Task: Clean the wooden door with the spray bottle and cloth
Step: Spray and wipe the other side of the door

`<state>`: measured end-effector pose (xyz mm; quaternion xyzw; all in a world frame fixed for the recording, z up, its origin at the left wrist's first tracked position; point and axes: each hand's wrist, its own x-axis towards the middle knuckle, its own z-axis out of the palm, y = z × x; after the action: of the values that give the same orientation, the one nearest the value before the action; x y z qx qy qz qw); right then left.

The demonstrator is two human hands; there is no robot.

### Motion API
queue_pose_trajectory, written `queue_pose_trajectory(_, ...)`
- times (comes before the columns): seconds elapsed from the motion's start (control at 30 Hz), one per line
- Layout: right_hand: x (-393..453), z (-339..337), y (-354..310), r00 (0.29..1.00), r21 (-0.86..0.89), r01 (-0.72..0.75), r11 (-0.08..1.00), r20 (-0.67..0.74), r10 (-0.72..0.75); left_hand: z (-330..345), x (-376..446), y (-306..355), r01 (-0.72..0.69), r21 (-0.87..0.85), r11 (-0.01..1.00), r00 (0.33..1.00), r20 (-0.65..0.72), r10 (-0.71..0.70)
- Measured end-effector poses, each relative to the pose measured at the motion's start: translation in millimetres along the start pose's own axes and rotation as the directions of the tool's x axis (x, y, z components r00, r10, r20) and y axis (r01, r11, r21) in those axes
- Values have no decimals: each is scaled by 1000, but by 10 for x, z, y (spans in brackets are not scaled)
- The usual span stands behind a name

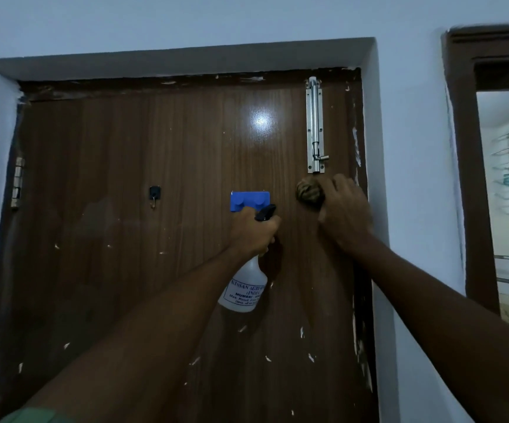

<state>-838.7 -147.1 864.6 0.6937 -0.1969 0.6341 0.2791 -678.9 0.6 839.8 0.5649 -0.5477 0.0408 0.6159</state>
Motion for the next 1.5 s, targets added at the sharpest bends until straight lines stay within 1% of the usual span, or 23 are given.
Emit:
queue_pose_trajectory(0.03,67,-10,-15,998,9,-54,999,-20,54,33,39,50,3,-8,1000,1000,-12,-3)
queue_pose_trajectory(0.07,68,-3,-43,997,15,-72,997,-26,72,66,65,99,10,-9,1000,1000,-27,-11)
queue_pose_trajectory(0.1,12,16,-82,998,24,-60,998,-24,60,96,92,132,14,-4,1000,999,-42,-15)
queue_pose_trajectory(0.23,-322,49,-167,986,74,169,983,-5,-169,155,125,129,-11,7,1000,999,-53,12)
queue_pose_trajectory(0.27,-313,53,-166,985,90,173,981,-10,-173,145,110,115,-9,5,1000,999,-53,9)
queue_pose_trajectory(0.4,-1,100,-290,996,118,90,989,-18,-89,-24,28,66,-8,-4,1000,995,-98,8)
queue_pose_trajectory(0.47,226,158,-441,994,122,109,987,-10,-108,-175,3,55,-10,0,1000,991,-132,10)
queue_pose_trajectory(0.53,457,230,-629,987,141,156,978,21,-160,-365,-17,25,-1,28,1000,987,-159,6)
queue_pose_trajectory(0.67,772,305,-1013,962,163,179,970,177,-207,-778,-44,-69,29,54,998,979,-203,-17)
queue_pose_trajectory(0.77,868,357,-1361,945,188,186,964,234,-228,-1143,-46,-155,35,70,997,969,-247,-16)
queue_pose_trajectory(0.83,858,414,-1604,955,165,165,972,219,-200,-1365,-52,-227,28,73,997,967,-253,-9)
queue_pose_trajectory(0.9,772,513,-1831,975,133,137,982,154,-157,-1587,-86,-305,26,90,996,970,-244,-4)
queue_pose_trajectory(0.97,587,629,-2021,983,119,131,984,114,-144,-1814,-96,-432,1,138,990,970,-239,33)
queue_pose_trajectory(1.0,465,703,-2122,979,124,156,980,113,-171,-1936,-88,-518,-2,157,988,973,-227,39)
queue_pose_trajectory(1.03,330,760,-2233,965,140,215,967,120,-232,-2050,-76,-602,-7,162,987,976,-213,42)
queue_pose_trajectory(1.07,181,808,-2352,934,159,306,939,143,-328,-2151,-76,-674,-9,147,989,982,-188,36)
queue_pose_trajectory(1.13,-72,895,-2585,830,160,509,846,169,-531,-2330,-86,-801,-12,117,993,987,-155,30)
queue_pose_trajectory(1.17,-121,926,-2671,803,143,552,821,172,-570,-2403,-93,-845,-22,113,993,988,-147,38)
queue_pose_trajectory(1.2,-102,953,-2758,817,129,539,832,162,-554,-2484,-108,-871,-35,112,993,989,-140,51)
queue_pose_trajectory(1.27,68,993,-2900,895,134,412,901,126,-428,-2605,-130,-894,-52,109,993,989,-129,66)
queue_pose_trajectory(1.33,285,1010,-3067,946,140,290,947,106,-305,-2723,-124,-935,-65,107,992,990,-119,77)
queue_pose_trajectory(1.43,426,1034,-3293,992,184,107,977,38,-116,-2886,-98,-1018,-54,92,994,992,-111,64)
queue_pose_trajectory(1.5,407,1056,-3390,1000,246,-28,969,15,25,-2985,-89,-1050,-31,85,996,994,-102,39)
